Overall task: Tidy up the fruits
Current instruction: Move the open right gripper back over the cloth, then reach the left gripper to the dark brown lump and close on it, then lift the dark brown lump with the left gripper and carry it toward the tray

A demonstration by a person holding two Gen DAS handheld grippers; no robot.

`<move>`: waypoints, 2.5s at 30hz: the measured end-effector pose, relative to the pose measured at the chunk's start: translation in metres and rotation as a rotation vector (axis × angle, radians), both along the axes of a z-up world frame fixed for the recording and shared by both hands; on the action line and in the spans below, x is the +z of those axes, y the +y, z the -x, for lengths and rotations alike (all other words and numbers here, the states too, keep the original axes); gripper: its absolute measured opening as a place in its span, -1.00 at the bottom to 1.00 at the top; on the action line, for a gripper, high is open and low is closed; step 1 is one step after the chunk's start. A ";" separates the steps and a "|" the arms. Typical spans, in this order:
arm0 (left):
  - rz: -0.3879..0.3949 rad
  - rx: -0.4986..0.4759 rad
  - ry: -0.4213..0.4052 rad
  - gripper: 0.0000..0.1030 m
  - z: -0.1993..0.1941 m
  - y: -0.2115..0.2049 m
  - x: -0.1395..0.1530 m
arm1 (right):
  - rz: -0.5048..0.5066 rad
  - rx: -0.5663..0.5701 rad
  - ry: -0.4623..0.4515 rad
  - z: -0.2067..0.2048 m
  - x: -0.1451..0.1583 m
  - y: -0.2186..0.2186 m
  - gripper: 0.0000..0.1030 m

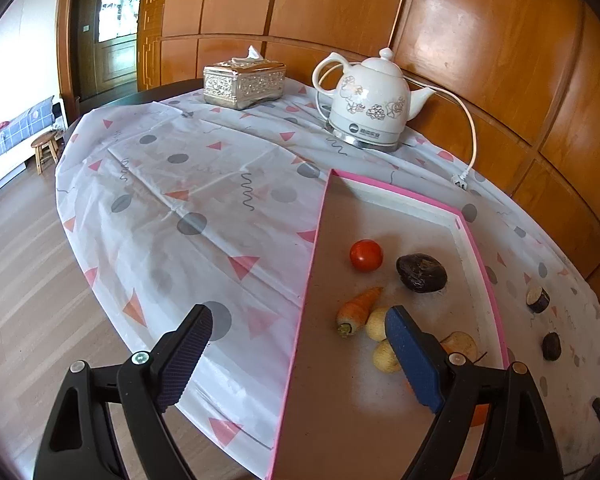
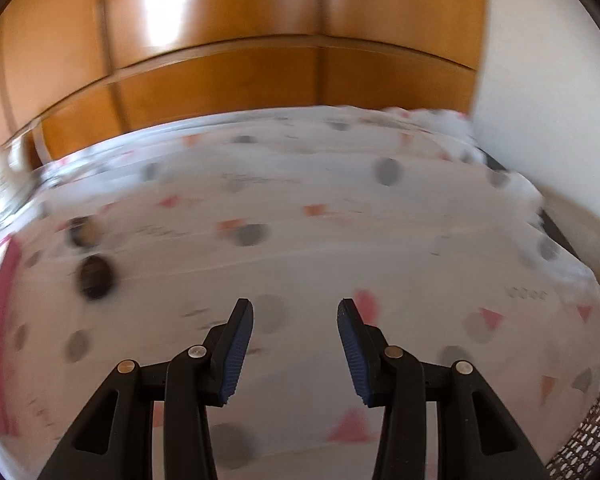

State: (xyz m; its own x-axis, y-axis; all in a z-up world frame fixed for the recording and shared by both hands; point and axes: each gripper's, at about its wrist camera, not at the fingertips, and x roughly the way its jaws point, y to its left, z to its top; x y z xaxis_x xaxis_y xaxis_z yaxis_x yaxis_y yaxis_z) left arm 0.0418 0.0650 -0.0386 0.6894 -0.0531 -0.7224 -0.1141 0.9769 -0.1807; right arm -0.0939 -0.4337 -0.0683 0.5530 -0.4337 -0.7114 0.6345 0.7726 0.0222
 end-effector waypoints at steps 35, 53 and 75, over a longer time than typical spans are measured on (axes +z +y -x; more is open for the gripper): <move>-0.078 -0.725 0.024 0.49 -0.019 -0.261 0.028 | -0.030 -0.321 0.007 0.035 -0.035 -0.097 0.10; -0.182 -0.837 0.174 0.28 -0.047 -0.365 -0.039 | -0.032 -0.310 0.000 0.033 -0.036 -0.095 0.23; -0.175 -0.842 0.101 -0.08 0.024 -0.293 -0.045 | -0.030 -0.310 0.002 0.031 -0.036 -0.093 0.25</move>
